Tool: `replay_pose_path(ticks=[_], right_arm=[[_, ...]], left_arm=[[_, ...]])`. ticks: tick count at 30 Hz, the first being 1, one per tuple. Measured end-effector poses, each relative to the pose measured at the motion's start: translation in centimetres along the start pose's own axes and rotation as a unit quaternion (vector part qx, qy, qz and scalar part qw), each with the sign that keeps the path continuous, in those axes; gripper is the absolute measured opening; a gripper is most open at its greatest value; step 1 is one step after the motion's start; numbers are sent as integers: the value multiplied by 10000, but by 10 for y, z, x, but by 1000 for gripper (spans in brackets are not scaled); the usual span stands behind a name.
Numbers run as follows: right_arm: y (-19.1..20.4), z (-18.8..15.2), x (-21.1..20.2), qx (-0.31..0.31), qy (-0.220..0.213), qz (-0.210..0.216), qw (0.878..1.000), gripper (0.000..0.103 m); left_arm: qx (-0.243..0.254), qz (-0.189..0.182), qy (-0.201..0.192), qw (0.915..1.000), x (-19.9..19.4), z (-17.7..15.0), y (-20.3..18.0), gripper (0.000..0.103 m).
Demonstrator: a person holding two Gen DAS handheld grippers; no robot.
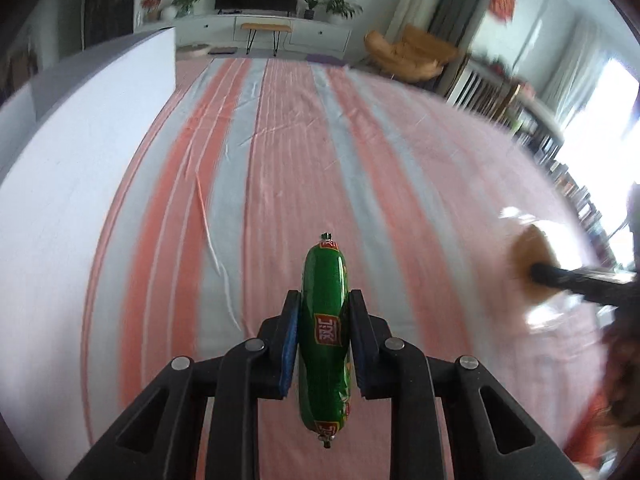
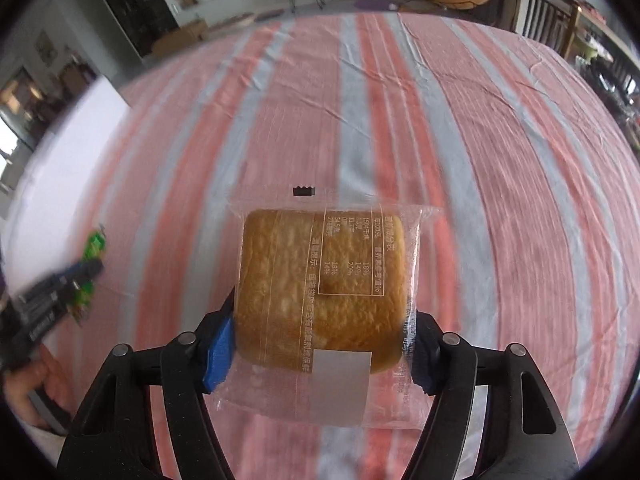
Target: Organize snacks
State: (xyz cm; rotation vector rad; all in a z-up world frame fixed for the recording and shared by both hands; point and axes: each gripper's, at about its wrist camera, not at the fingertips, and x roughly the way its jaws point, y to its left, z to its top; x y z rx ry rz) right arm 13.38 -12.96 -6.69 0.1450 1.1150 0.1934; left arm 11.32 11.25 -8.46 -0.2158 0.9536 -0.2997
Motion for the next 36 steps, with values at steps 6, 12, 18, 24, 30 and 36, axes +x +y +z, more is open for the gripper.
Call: replay_pose_path(ticks=[6,12,18,24,30,36], right_arm=[[105,39,-61,-604,-570,1159,9898,72],[267,71,-86,-1523,-673,2257,9599,72],[390,51,-51,-2309,-232,2569,9382,75],[402,32,-34,-2368,-71,2454,9400,76],[375,41,-57,-2599,-599,2011,9426,79],[361,34,-67,-2772,-953,1614,9423,83]], left_arm=[[-627,-759,-891,9911,-108,15,17,23],[-1021,158,-1808,9781,-217,35,95,23],[-1303,2043,-1537,9579,-238,17,184,42],[-1182,2761,-1387,9437,-236,-8,194,85],[-774,3893,-1501,9055,-232,-8,150,103],[-948,4496,-1285,8788,-229,-4,135,103]])
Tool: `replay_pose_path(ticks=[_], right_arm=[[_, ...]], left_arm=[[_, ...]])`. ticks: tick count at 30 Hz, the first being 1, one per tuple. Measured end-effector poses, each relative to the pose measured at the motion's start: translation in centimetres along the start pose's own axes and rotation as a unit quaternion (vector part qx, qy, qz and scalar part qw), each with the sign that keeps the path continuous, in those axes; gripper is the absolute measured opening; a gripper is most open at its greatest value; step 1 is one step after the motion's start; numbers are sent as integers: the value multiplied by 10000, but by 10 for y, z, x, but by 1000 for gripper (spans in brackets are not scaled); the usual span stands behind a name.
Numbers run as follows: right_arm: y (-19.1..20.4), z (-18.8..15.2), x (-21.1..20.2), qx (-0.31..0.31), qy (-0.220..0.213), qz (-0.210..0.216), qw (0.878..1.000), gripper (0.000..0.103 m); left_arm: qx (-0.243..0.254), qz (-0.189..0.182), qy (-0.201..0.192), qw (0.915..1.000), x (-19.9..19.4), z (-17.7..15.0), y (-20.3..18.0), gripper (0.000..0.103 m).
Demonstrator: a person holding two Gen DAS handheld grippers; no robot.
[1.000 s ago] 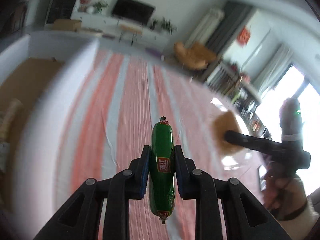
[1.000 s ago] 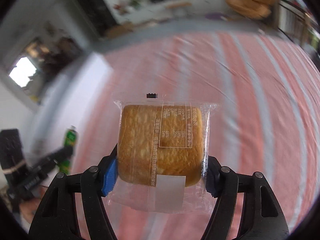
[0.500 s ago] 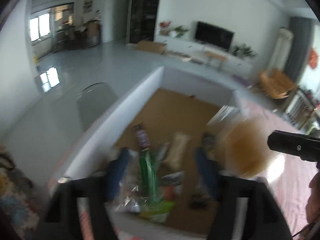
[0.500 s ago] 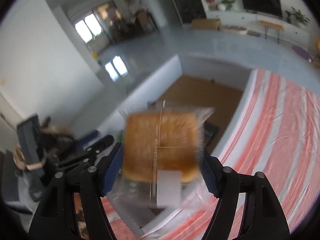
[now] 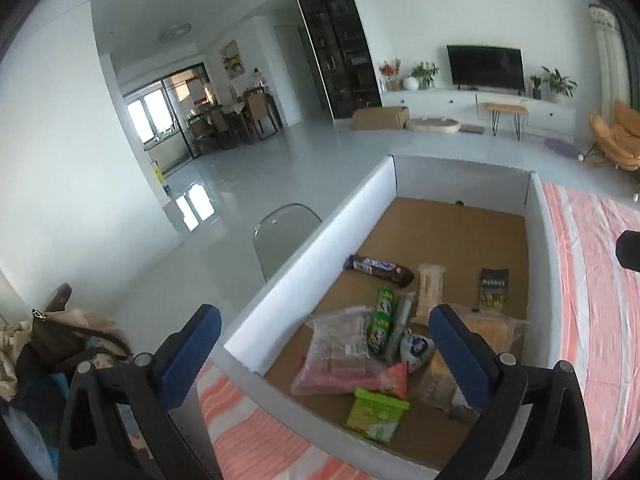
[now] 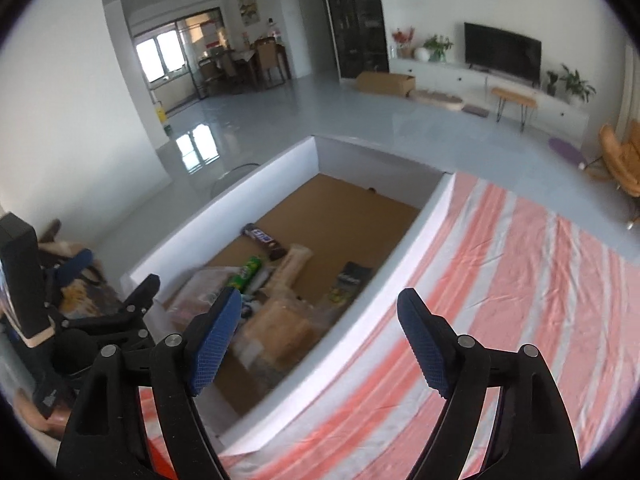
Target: Organize snacks
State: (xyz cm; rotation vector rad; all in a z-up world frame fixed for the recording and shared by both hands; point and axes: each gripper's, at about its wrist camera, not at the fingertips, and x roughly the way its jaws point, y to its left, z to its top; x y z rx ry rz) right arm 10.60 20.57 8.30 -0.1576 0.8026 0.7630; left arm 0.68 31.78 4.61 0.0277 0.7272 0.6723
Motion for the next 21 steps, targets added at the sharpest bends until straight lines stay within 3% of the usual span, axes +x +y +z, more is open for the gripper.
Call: replay_pose_path(ticks=[6,15,21], right_arm=[[1,-10,5,-86,171,-35,9998,83],[15,-21,-3,-418,-106,-120,9990,83],[26,-22,0,-475,-1,-117,9988,83]], left_arm=[[-68,-144,52,9999,-8,-6,0,103],[-217,-433,52,9988,-11,-7,10,103],[-189,-720,183,9971,-9,-5,11,103]])
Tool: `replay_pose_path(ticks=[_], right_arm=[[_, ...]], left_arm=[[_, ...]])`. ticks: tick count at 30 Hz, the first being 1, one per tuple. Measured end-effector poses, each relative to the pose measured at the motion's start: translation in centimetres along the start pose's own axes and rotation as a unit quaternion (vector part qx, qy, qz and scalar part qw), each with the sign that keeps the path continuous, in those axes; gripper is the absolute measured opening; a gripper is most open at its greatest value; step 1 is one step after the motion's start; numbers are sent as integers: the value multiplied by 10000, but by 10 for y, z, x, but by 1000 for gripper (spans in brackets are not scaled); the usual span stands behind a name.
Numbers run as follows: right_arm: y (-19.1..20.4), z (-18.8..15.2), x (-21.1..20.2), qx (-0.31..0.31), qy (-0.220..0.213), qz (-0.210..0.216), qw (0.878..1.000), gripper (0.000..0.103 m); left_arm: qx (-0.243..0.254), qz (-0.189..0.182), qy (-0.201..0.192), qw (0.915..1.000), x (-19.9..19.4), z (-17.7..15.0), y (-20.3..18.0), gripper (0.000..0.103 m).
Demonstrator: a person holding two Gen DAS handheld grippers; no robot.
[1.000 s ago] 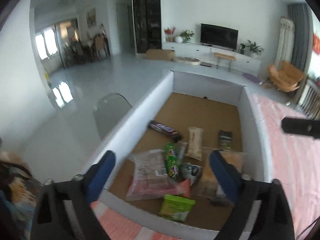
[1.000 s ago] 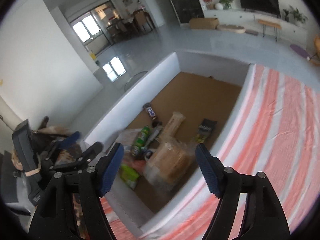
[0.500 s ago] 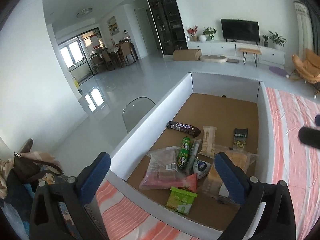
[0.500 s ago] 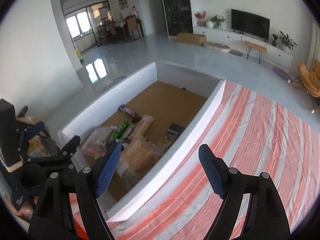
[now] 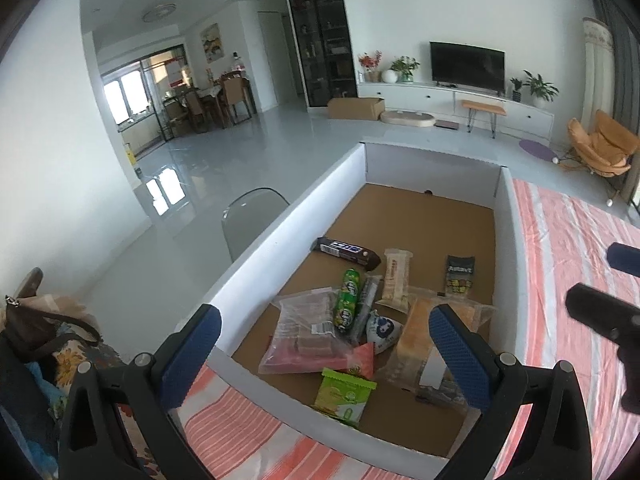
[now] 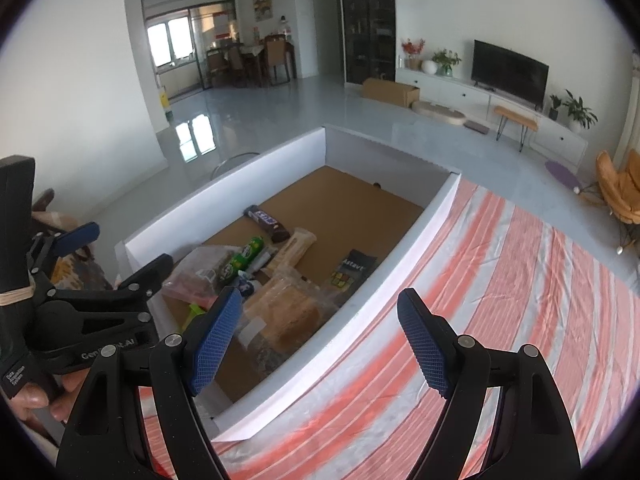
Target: Organize snacks
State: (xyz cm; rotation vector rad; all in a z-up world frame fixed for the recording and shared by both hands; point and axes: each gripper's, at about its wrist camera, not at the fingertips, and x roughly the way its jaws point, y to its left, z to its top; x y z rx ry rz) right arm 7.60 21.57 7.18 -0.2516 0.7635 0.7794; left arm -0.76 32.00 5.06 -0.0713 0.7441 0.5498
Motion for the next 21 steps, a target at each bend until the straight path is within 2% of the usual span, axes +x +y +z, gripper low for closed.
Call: replay_pose_path(ticks=[4,12,21], right_arm=[[9,2,2,-43,138,-34,9999,83],[24,8,-4,-93,112,47,9999,83],[22,18,-6,-84,139,19,9999,83]], left_arm=[[-158,-182,27,9997,-3,1,7,103],[-106,39,-37,9999,-12,5,14,103],[-543,-163,97,9983,-16,10,36,103]])
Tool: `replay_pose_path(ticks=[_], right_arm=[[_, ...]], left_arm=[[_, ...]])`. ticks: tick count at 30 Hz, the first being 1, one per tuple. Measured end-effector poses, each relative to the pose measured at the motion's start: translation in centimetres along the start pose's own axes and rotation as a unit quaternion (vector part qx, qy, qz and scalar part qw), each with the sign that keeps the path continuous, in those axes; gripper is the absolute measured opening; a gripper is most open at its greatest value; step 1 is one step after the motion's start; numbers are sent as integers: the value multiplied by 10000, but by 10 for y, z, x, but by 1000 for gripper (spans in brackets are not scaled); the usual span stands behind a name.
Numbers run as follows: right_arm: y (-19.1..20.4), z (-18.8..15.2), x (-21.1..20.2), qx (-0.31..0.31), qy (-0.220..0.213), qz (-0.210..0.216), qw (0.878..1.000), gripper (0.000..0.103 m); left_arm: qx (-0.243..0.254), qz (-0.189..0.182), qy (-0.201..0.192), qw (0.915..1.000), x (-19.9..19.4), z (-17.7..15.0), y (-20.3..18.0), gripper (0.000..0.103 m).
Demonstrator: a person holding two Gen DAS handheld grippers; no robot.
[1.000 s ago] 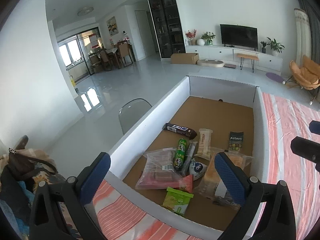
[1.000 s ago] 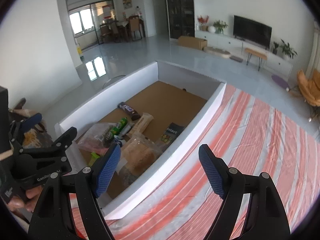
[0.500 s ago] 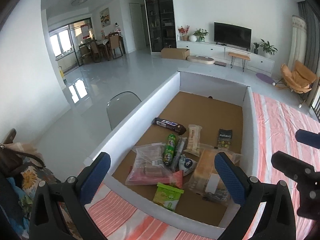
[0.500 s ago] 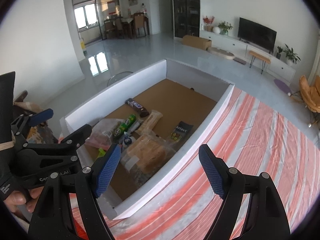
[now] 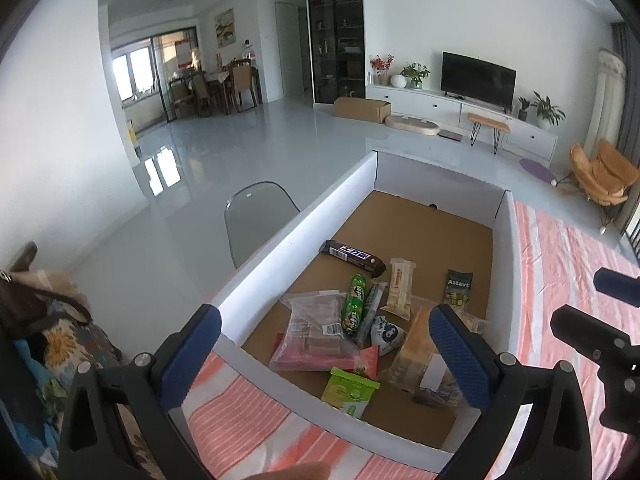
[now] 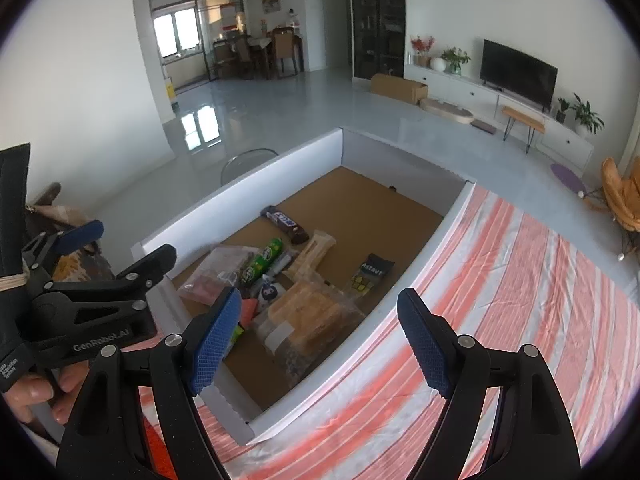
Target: Organize snacks
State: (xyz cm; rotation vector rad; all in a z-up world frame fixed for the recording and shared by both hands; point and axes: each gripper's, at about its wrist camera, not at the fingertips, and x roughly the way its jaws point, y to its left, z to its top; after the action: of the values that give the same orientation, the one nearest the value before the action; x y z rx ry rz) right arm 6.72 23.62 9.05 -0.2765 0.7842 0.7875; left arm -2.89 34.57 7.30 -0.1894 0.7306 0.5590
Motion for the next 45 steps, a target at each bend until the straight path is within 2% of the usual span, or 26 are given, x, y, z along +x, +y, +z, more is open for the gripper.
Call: replay_pose_path(ticks=[7,13,45], right_arm=[[-1,6,0,79,143,112,9998,83],[0,7,1,59,158,83,9998,83],[2,1,3,-20,246,104,9996,83]], left_arm=[[-105,67,30,9999,-9,2,4,103],[-4,282,-73,9996,-15,4,2,103],[-3,220,-54,9997,-13,3,2,103]])
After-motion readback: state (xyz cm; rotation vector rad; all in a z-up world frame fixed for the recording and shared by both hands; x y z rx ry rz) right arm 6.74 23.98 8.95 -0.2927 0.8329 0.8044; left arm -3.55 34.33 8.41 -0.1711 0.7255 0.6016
